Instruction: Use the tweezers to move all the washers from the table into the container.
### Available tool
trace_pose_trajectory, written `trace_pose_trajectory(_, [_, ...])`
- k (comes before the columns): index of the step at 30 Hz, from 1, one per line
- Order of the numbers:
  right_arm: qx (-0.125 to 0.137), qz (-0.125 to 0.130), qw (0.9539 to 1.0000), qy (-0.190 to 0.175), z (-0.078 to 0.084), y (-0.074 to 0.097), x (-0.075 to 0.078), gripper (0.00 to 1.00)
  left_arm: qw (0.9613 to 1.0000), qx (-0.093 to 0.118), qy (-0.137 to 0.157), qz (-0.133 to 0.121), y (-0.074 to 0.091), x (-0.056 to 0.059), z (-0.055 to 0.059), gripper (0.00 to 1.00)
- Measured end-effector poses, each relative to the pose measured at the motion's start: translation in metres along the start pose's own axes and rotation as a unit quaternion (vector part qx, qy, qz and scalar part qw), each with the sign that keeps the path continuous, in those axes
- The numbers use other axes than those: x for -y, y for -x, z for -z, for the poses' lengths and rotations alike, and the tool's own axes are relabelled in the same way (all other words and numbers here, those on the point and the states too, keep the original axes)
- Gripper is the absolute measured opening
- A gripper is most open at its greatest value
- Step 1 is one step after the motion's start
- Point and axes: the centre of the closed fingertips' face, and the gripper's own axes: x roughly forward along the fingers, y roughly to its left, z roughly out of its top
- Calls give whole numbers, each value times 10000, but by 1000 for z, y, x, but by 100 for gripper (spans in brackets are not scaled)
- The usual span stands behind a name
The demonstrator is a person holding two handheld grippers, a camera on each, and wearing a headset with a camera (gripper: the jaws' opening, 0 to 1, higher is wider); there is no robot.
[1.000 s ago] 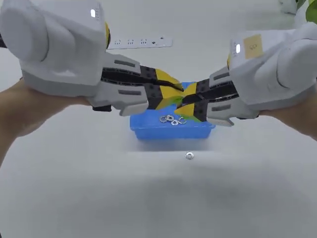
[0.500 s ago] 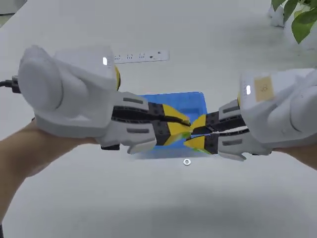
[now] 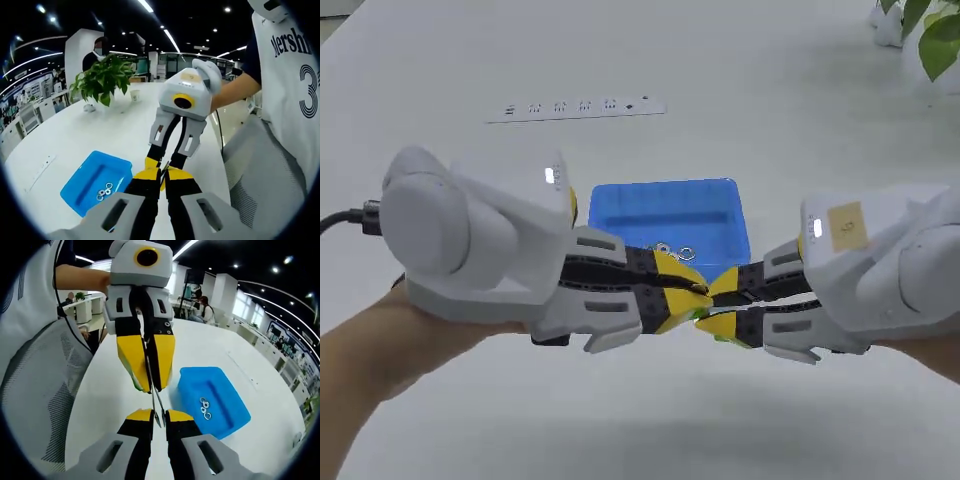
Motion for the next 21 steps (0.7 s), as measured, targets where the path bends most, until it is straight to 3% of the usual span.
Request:
trace_pose_trajectory(8, [-118,-107,9997,-163,17,-10,-2,10,9998,-97,166,79,-9,-2,16,7])
trace_pose_trajectory(21, [-106,-5,9994,-343,22,-17,12,11,9996,-104,267,59,-14,-16,20,8])
